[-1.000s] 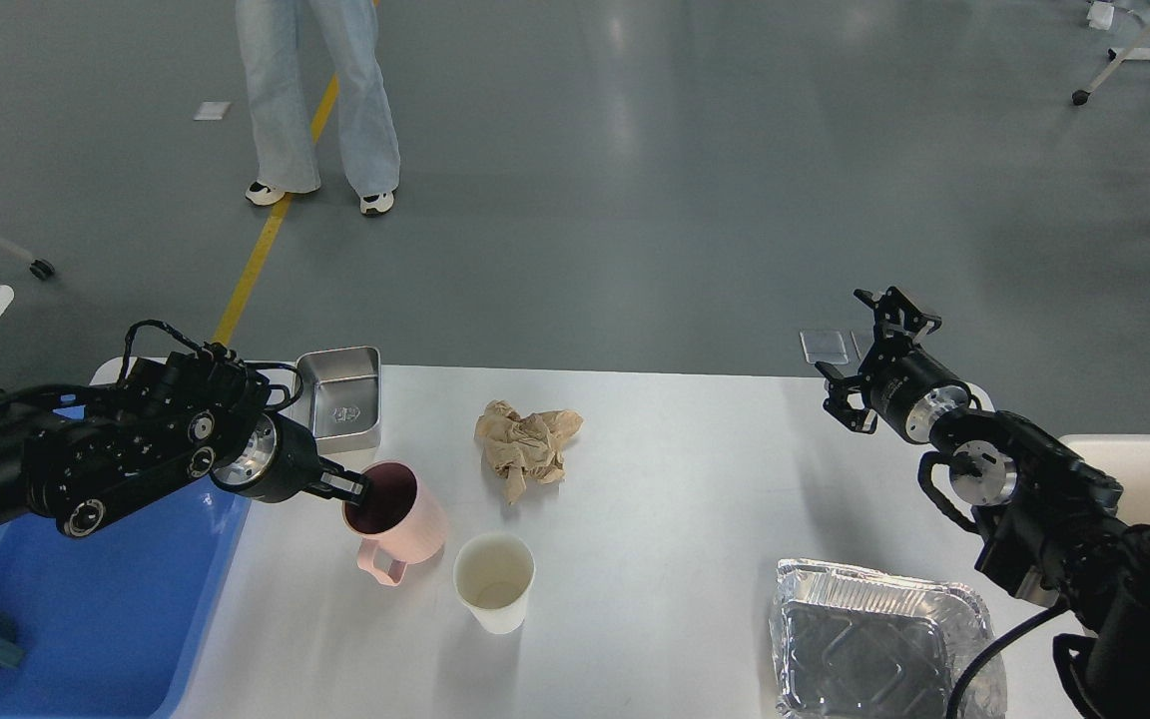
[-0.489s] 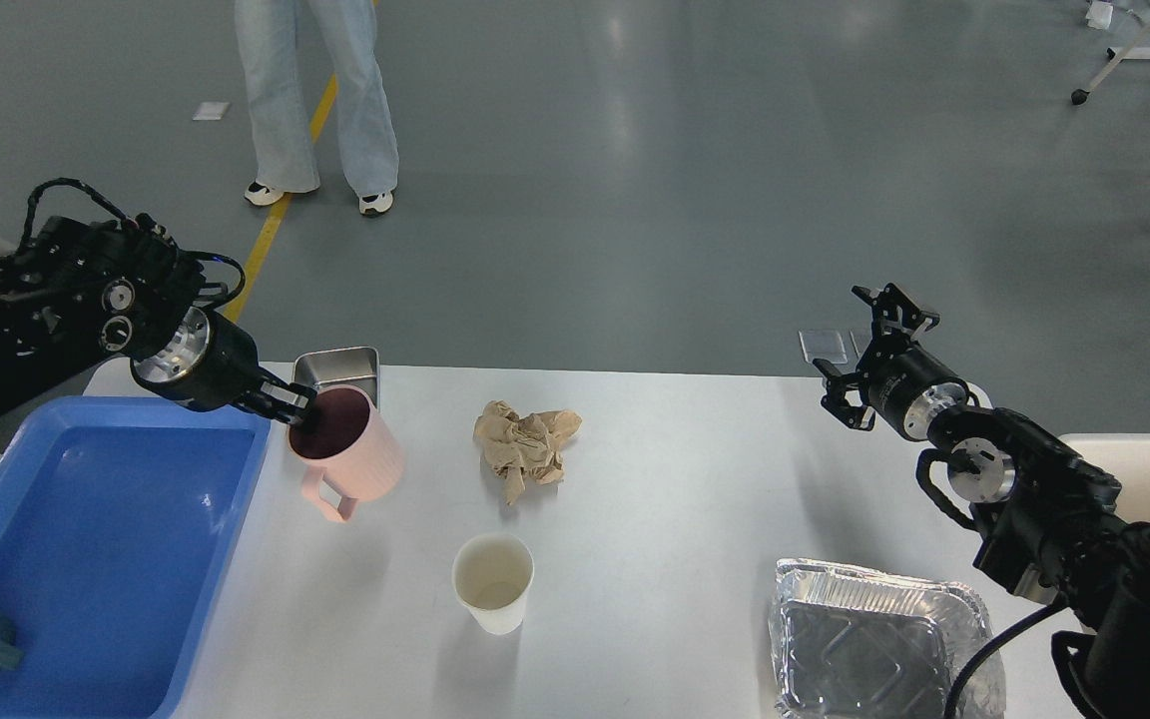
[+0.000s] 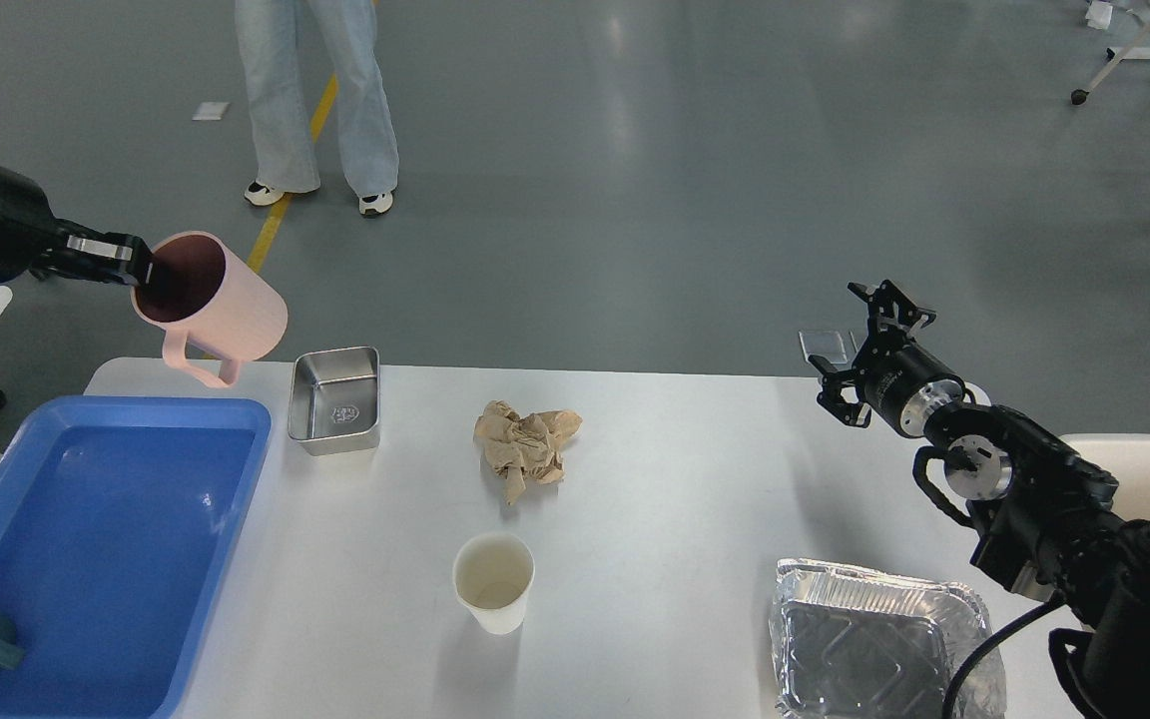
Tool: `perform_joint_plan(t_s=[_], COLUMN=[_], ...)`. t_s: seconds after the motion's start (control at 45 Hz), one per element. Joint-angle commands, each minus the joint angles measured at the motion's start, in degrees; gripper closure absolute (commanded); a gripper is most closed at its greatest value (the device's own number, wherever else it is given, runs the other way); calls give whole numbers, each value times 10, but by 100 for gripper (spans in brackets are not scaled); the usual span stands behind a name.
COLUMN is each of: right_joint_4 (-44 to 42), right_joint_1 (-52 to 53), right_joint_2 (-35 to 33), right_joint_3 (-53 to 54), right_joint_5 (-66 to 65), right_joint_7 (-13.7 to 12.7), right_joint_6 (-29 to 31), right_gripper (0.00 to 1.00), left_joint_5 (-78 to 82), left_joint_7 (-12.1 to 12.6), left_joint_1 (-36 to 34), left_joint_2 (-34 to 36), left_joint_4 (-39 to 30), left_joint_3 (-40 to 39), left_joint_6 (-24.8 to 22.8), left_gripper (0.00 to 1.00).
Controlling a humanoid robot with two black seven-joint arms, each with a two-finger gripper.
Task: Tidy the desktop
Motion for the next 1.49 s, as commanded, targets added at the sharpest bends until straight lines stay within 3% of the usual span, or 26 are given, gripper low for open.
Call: perform_joint_plan(t_s=[0.0,0.311,0.467,0.822,1.2,1.467], right_joint_4=[1,1,1,1,1,0], right_joint_1=[0,1,2,-2,3,3], right_joint_2=[1,1,1,4,2,4], right_joint_3=[0,0,0,0,0,0], right_joint_5=[0,0,0,0,0,0], right_joint_7=[0,-1,0,0,-1,0], right_joint_6=[0,0,0,0,1,-2], right_gripper=[0,0,0,0,0,0], left_joint_5=[-1,1,3,3,2,-14], left_joint_7=[-1,10,26,28,37,44], left_joint_1=[-34,-30,22,88,91,95], left_joint_2=[30,64,90,121,114,89], left_joint_4=[-13,-18,-18,-48,-51,-51], left_joint_3=[3,11,18,11,11,9], left_joint_6=[-2,-18,-14,12,15,22], left_gripper=[91,91,91,94,98,90])
